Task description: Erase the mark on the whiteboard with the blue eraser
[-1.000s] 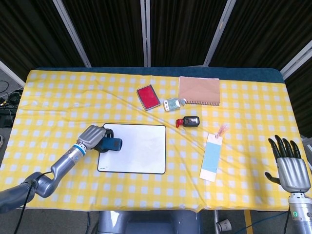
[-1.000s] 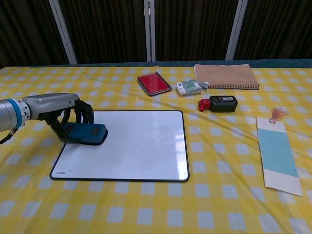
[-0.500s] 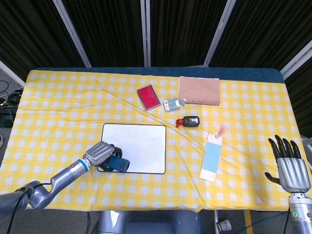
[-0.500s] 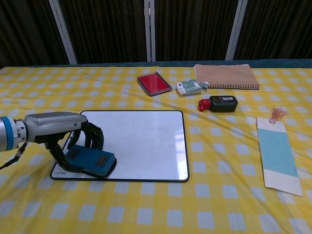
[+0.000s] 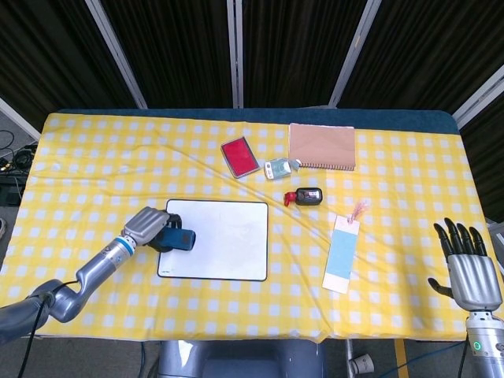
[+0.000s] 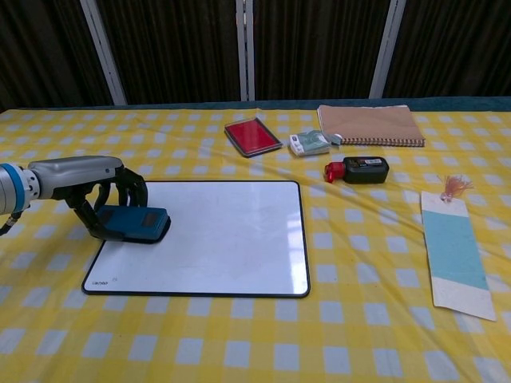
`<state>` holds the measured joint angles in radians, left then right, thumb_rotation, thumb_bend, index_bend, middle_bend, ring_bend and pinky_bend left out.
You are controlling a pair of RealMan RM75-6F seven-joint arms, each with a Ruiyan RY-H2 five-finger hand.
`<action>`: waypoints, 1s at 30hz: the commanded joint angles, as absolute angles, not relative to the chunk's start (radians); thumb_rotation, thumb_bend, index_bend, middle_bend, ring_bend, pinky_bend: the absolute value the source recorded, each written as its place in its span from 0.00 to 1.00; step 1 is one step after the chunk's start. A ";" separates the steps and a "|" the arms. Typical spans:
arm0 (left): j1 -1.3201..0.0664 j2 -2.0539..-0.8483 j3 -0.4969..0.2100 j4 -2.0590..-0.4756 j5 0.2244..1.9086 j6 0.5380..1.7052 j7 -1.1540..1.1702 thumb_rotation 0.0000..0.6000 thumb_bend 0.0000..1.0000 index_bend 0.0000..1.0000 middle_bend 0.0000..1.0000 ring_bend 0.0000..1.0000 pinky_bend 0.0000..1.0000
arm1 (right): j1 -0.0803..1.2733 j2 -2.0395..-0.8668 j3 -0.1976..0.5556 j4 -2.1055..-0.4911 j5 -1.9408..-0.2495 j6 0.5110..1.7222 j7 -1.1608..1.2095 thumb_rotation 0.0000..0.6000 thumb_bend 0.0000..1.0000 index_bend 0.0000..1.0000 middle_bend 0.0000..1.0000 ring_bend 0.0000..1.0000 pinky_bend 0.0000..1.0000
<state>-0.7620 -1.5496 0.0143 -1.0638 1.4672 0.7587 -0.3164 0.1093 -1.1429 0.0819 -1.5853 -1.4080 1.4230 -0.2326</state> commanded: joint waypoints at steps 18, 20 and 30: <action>-0.773 -1.456 0.093 -1.233 1.553 0.741 -0.322 1.00 0.24 0.61 0.43 0.38 0.53 | 0.108 -1.142 0.080 -1.589 -1.411 1.427 -0.235 1.00 0.00 0.00 0.00 0.00 0.00; -0.770 -1.448 0.103 -1.253 1.560 0.744 -0.307 1.00 0.24 0.61 0.43 0.38 0.53 | 0.107 -1.142 0.080 -1.589 -1.411 1.428 -0.235 1.00 0.00 0.00 0.00 0.00 0.00; -0.774 -1.476 0.071 -1.206 1.527 0.745 -0.282 1.00 0.24 0.61 0.43 0.38 0.53 | 0.108 -1.144 0.081 -1.588 -1.409 1.427 -0.237 1.00 0.00 0.00 0.00 0.00 0.00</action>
